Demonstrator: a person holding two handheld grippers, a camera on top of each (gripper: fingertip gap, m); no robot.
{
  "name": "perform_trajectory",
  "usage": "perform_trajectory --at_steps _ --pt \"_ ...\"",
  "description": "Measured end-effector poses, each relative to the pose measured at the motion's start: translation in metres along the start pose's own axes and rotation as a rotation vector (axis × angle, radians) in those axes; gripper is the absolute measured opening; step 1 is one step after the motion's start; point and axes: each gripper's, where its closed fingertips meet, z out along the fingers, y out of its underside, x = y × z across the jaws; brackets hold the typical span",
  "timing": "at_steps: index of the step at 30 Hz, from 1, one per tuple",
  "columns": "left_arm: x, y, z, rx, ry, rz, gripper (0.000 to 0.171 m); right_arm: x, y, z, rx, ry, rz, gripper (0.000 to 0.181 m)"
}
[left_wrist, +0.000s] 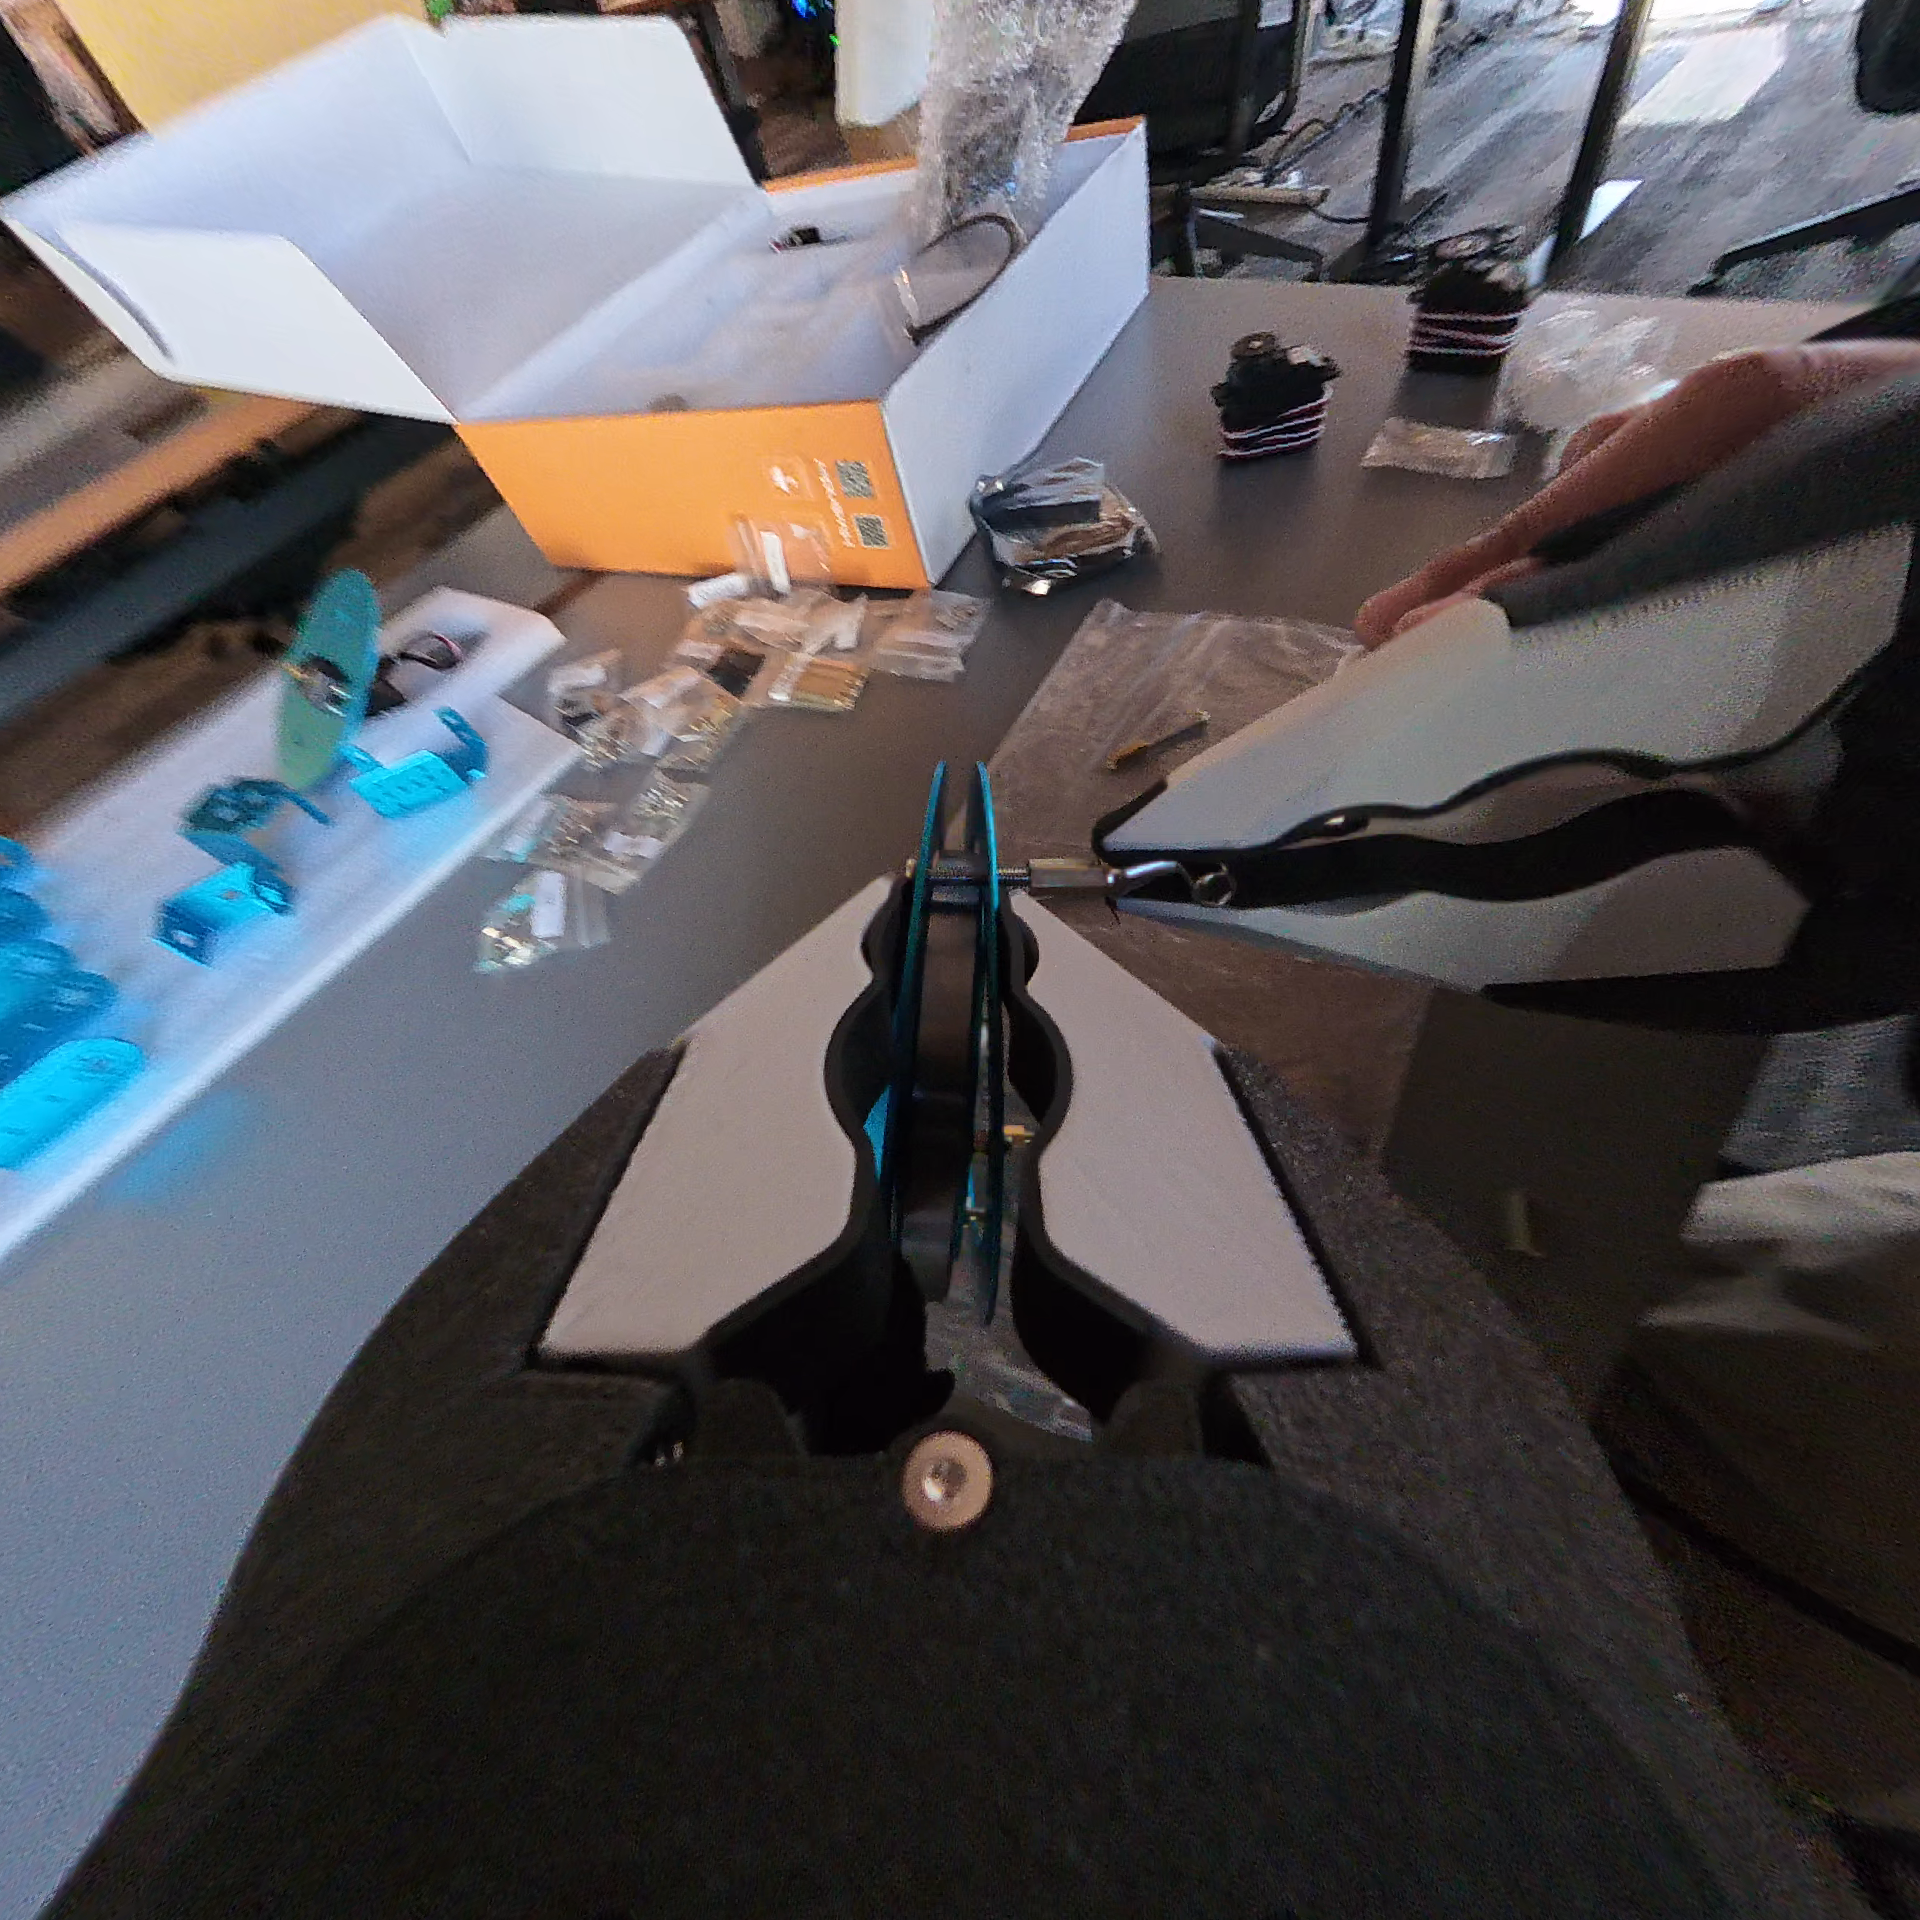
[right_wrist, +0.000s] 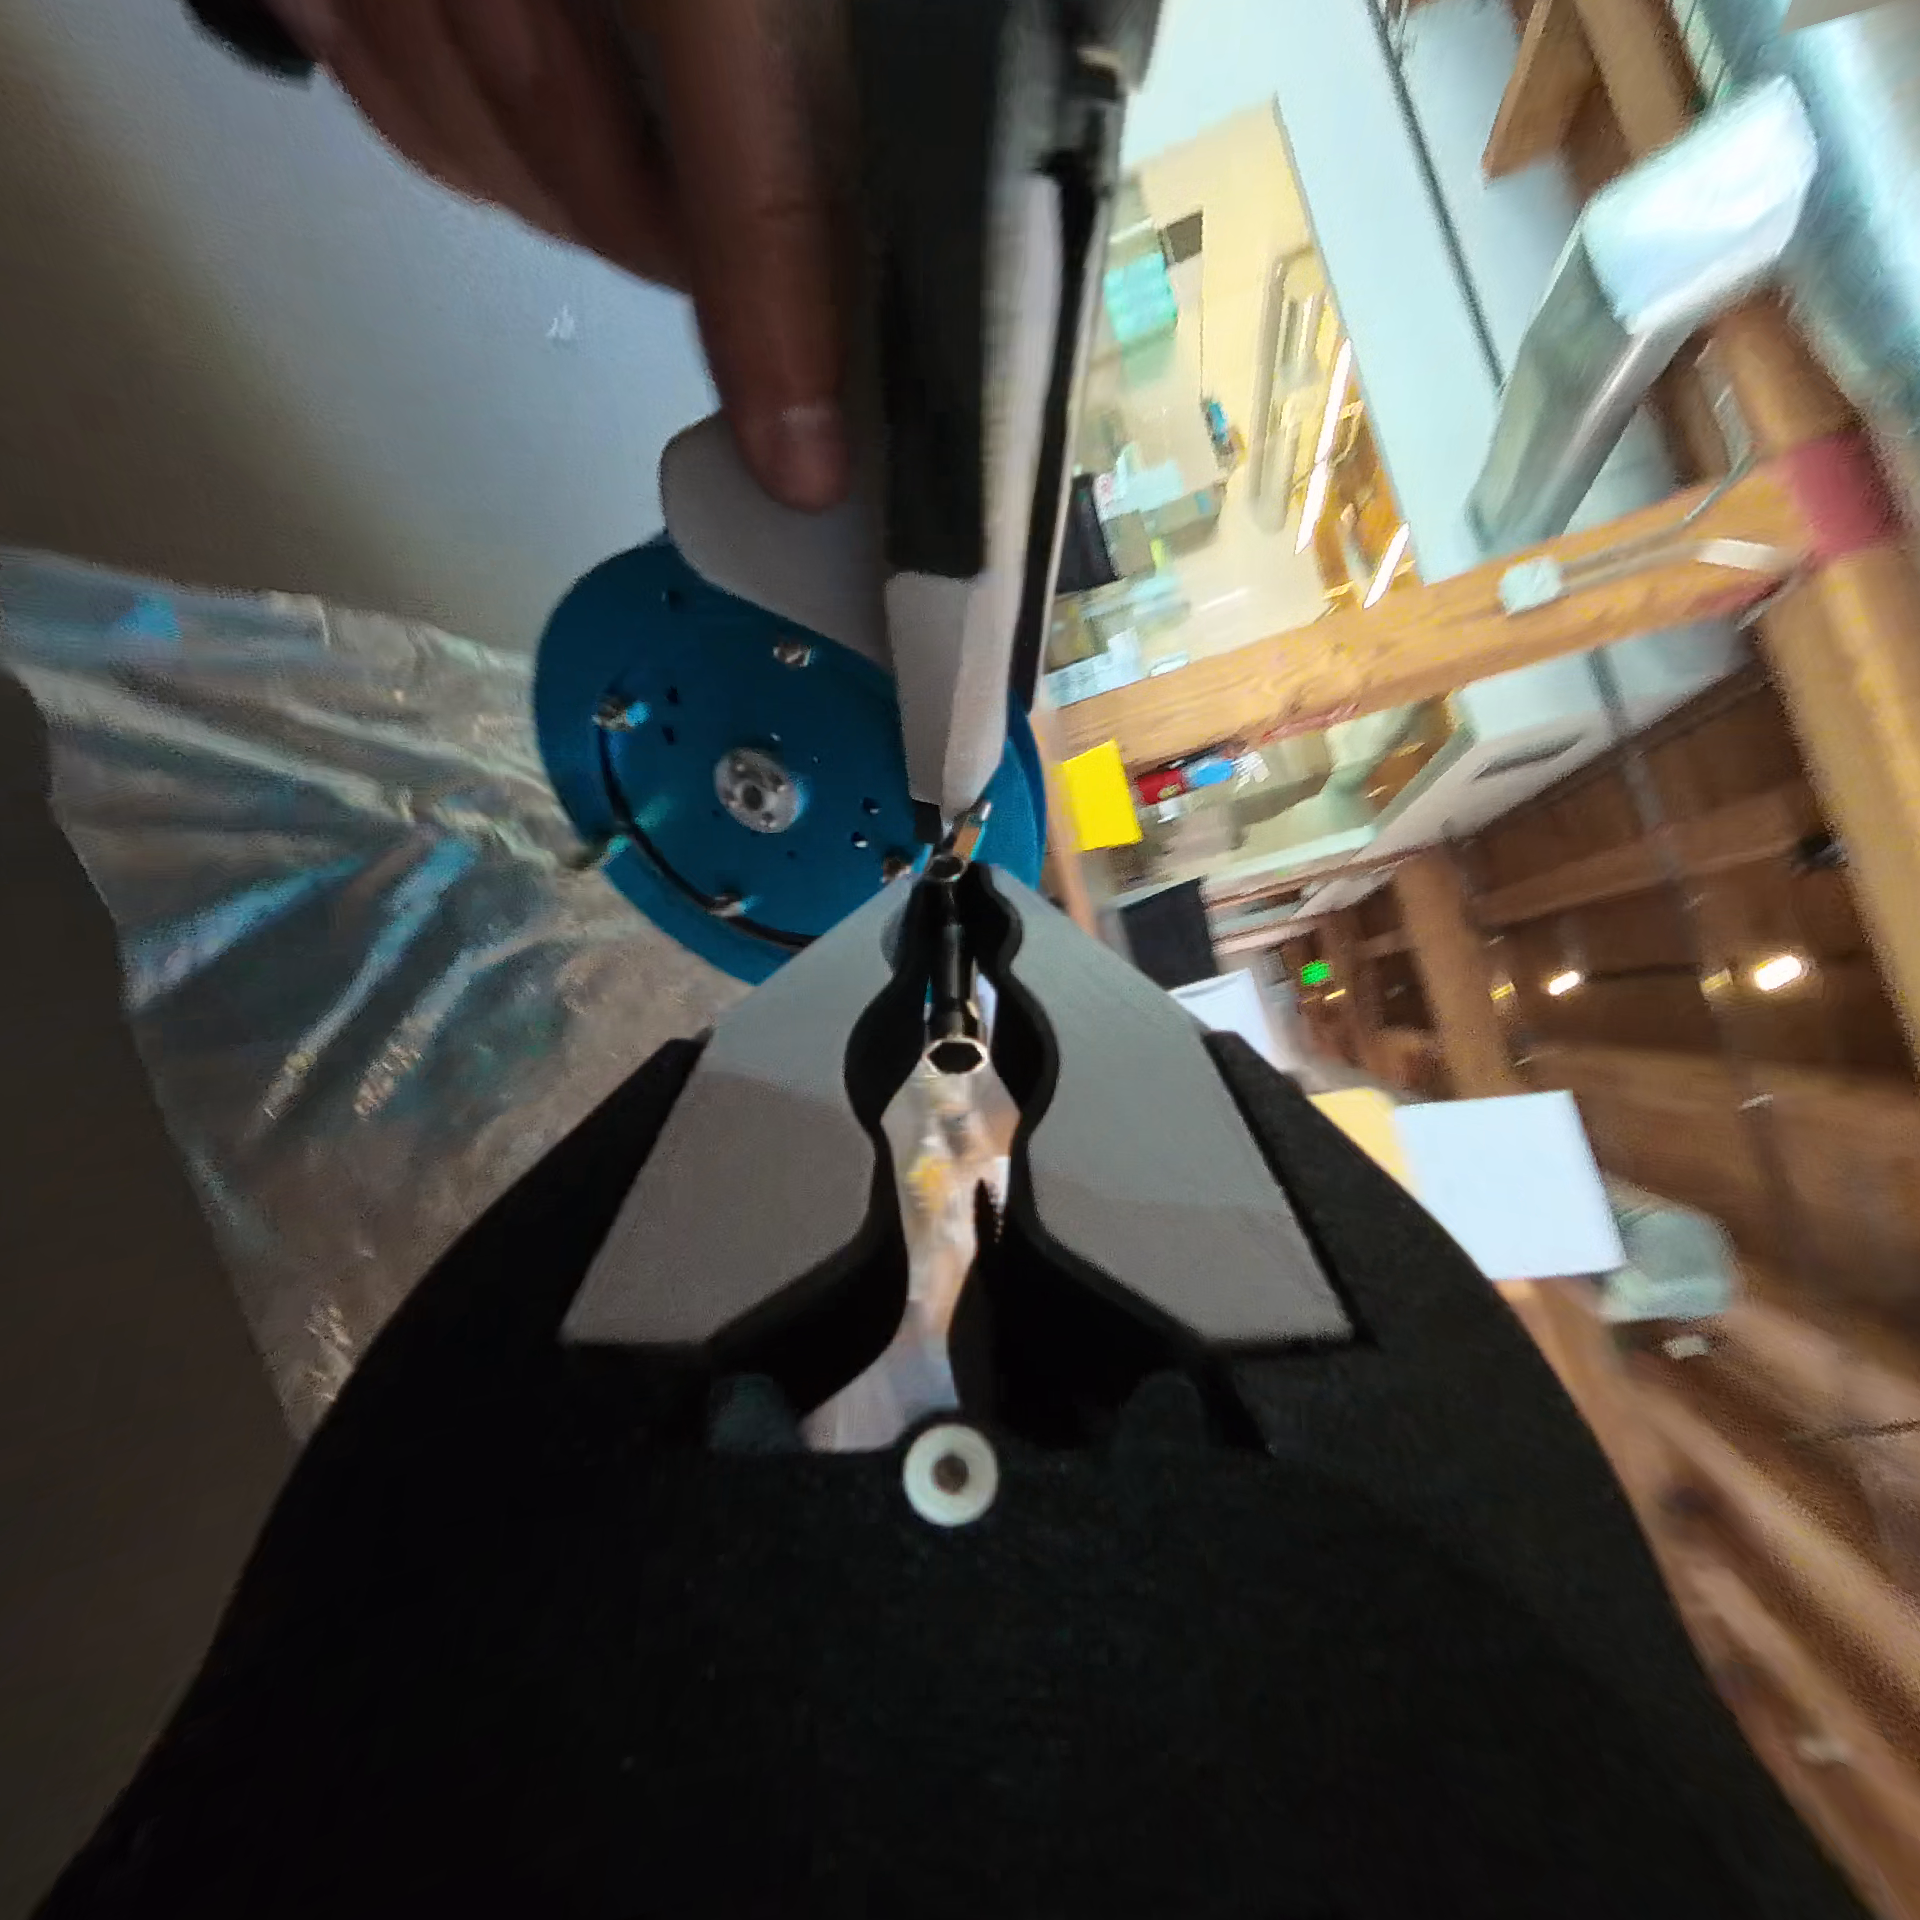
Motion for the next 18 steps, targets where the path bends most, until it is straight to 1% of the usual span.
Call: perform_trajectory --at_steps 1,2,5,9,12,16,18 --pt "-0.002 -0.003 0.0 0.015 -0.023 0.027 0.011 0.001 0.0 0.001 -0.002 -0.015 0.109 0.005" --pt "-0.003 -0.007 -0.001 0.043 -0.025 0.021 0.012 0.005 0.0 0.002 0.005 -0.015 0.24 0.005" --pt "-0.006 -0.02 -0.004 0.115 -0.022 -0.009 0.013 0.021 -0.004 0.0 0.102 -0.022 0.651 0.006" --pt "-0.01 -0.029 -0.006 0.167 -0.088 0.056 0.013 0.03 -0.005 0.001 0.167 -0.054 1.044 0.006" --pt "-0.011 -0.034 -0.009 0.211 -0.11 0.114 0.013 0.032 -0.008 0.0 0.272 -0.171 1.413 0.006" --pt "-0.012 -0.04 -0.013 0.264 -0.163 0.245 0.012 0.033 -0.011 -0.002 0.357 -0.351 1.765 0.006" --pt "-0.011 -0.044 -0.017 0.301 -0.164 0.267 0.012 0.036 -0.015 -0.004 0.432 -0.473 1.978 0.006"
